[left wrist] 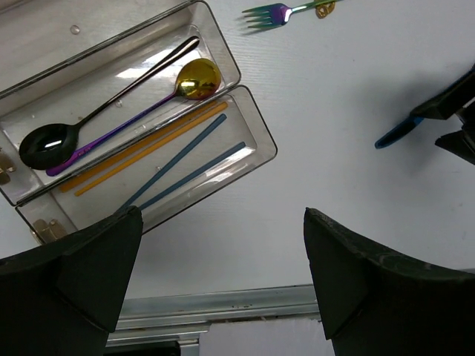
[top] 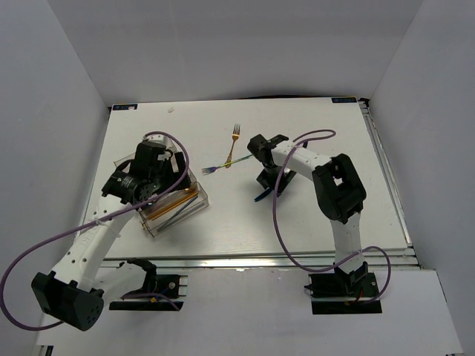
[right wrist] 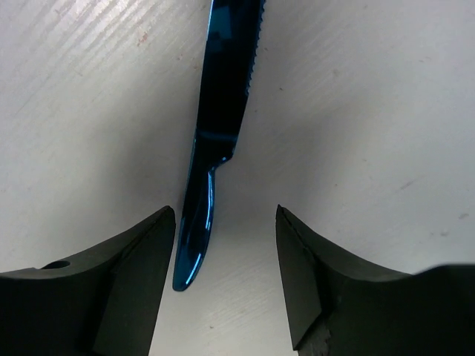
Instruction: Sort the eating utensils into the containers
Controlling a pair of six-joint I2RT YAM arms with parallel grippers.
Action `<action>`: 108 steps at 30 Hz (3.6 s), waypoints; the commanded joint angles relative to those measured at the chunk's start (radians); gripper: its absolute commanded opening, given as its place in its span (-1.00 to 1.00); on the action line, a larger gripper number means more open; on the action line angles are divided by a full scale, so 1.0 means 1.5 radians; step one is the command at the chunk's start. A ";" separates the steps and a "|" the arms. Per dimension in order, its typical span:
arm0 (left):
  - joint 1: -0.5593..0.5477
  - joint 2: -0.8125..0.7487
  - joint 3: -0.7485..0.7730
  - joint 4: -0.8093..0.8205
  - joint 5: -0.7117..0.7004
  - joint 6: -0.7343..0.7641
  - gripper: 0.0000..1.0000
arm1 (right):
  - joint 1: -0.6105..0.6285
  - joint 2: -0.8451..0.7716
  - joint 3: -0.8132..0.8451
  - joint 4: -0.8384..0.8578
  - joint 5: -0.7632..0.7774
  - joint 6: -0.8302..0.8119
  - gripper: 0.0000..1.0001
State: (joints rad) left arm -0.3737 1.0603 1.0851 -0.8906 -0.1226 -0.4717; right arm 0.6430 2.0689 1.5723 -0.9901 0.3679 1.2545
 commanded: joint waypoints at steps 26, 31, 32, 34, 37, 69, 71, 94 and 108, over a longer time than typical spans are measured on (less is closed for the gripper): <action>-0.058 0.019 0.034 -0.009 -0.036 0.022 0.96 | 0.021 0.058 -0.187 0.092 -0.117 0.079 -0.78; -0.058 0.011 0.022 -0.010 -0.042 0.023 0.96 | 0.028 0.035 -0.241 0.130 -0.122 0.088 -1.00; -0.058 0.010 0.017 -0.011 -0.042 0.023 0.96 | 0.029 0.031 -0.241 0.132 -0.117 0.088 -1.00; -0.058 0.007 0.014 -0.012 -0.039 0.023 0.96 | 0.037 0.020 -0.237 0.136 -0.100 0.085 -1.00; -0.058 0.003 0.014 -0.013 -0.042 0.022 0.96 | 0.046 -0.010 -0.223 0.136 -0.076 0.079 -1.00; -0.058 0.002 0.021 -0.032 -0.142 -0.019 0.96 | 0.127 -0.111 -0.218 0.163 -0.023 -0.010 -1.00; -0.058 0.002 0.019 -0.033 -0.142 -0.020 0.96 | 0.127 -0.108 -0.234 0.180 -0.038 -0.014 -1.00; -0.058 -0.021 0.016 -0.054 -0.162 -0.023 0.96 | 0.136 -0.010 -0.288 0.169 -0.125 -0.003 -0.55; -0.058 -0.033 0.005 -0.050 -0.176 -0.027 0.96 | 0.142 0.064 -0.254 0.032 -0.120 0.007 -0.28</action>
State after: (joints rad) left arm -0.4549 1.0435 1.0966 -0.9668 -0.3592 -0.4999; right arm 0.8276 1.9606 1.3106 -0.7097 0.1776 1.2617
